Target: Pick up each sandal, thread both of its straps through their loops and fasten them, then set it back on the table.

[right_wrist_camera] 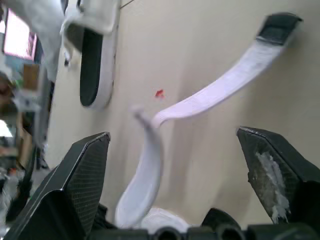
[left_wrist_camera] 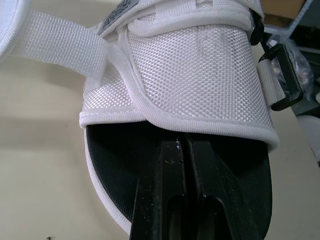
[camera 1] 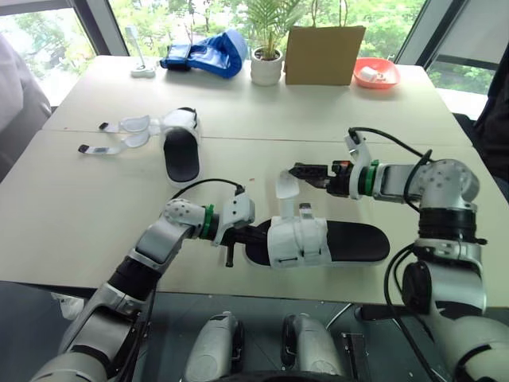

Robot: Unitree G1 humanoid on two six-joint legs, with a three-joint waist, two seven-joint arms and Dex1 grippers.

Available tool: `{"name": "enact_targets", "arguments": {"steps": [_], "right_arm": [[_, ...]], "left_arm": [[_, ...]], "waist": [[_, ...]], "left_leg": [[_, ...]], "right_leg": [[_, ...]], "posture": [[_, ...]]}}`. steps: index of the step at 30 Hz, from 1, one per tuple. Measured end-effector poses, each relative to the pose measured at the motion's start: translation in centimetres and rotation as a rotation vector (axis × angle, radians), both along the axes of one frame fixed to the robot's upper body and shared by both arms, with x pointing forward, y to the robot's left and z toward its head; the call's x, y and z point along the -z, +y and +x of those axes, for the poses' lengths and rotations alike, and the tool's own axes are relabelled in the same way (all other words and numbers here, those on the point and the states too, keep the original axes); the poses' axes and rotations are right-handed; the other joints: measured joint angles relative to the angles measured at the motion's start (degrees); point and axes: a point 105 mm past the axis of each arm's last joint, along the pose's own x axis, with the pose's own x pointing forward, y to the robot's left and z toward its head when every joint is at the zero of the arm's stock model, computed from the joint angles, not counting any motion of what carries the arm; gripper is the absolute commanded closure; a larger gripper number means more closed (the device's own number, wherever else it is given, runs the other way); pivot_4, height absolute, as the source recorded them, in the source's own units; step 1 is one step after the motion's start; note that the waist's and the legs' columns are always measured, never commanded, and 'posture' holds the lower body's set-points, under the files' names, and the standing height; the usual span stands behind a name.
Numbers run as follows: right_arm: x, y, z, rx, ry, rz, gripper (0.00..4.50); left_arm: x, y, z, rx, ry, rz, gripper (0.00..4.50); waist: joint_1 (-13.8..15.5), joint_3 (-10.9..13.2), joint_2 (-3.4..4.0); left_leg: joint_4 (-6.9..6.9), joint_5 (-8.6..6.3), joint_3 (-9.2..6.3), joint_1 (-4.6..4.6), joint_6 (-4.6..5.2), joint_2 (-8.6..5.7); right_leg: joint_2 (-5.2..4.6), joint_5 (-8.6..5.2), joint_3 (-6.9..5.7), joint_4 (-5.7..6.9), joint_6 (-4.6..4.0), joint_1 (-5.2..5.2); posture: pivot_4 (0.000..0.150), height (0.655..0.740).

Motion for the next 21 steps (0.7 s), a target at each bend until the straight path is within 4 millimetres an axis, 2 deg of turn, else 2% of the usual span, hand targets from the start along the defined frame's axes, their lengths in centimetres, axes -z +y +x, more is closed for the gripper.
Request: {"name": "enact_targets", "arguments": {"steps": [5,8,10,12,15,17,18,21], "right_arm": [[0.0,0.8,1.9,0.078,0.068,0.094,0.14],[0.9,1.5,2.3,0.093,0.1,0.098,0.14],[1.6,2.1,2.4,0.097,0.123,0.099,0.68],[1.8,2.8,2.8,0.104,0.12,0.097,1.48],[2.0,3.8,3.2,0.102,0.114,0.101,3.01],[1.6,3.9,3.4,0.102,0.087,0.11,4.22],[1.4,3.8,3.5,0.101,0.077,0.114,4.49],[-0.3,3.6,3.4,0.052,-0.027,0.104,4.49]], "left_arm": [[-0.1,0.4,0.0,-0.017,-0.009,0.006,4.36],[-0.3,0.3,0.0,-0.022,-0.014,0.005,4.36],[-0.3,0.3,0.0,-0.028,-0.013,0.006,4.5],[-0.3,0.4,0.0,-0.037,-0.016,0.005,4.5],[-0.4,0.4,0.1,-0.041,-0.016,0.005,4.5],[-0.4,0.4,0.2,-0.044,-0.018,0.006,4.5],[-0.4,0.4,0.3,-0.045,-0.018,0.007,4.5],[-0.5,0.4,0.5,-0.049,-0.02,0.008,4.5]], "waist": [[-1.03,-0.01,0.01],[-1.16,-0.01,0.01],[-1.17,0.0,0.02],[-1.33,0.0,0.02],[-1.33,0.0,0.02],[-1.28,0.0,0.03],[-1.3,0.0,0.03],[-1.36,0.02,0.05]], "left_leg": [[-0.06,0.01,0.01,0.0,0.0,0.0],[-0.1,0.01,0.03,0.01,0.0,0.01],[-0.11,0.02,0.05,0.01,0.01,0.01],[-0.11,0.02,0.06,0.02,0.01,0.01],[-0.13,0.02,0.05,0.02,0.01,0.01],[-0.13,0.02,0.06,0.01,0.01,0.01],[-0.13,0.02,0.06,0.01,0.01,0.01],[-0.14,0.02,0.06,0.0,0.01,0.01]], "right_leg": [[0.16,-0.01,0.01,0.06,0.01,0.0],[0.19,-0.01,0.0,0.09,0.02,0.0],[0.2,-0.01,0.01,0.13,0.03,0.0],[0.21,-0.01,0.02,0.14,0.04,0.0],[0.23,-0.01,0.02,0.14,0.05,0.0],[0.23,-0.01,0.02,0.13,0.06,0.0],[0.23,-0.01,0.02,0.13,0.06,0.0],[0.24,-0.01,0.03,0.12,0.07,-0.02]], "posture": [[0.15,0.7214],[0.15,0.7214],[0.15,0.7214],[0.15,0.7214],[0.15,0.7214],[0.15,0.7214],[0.15,0.7214],[0.15,0.7214]]}}
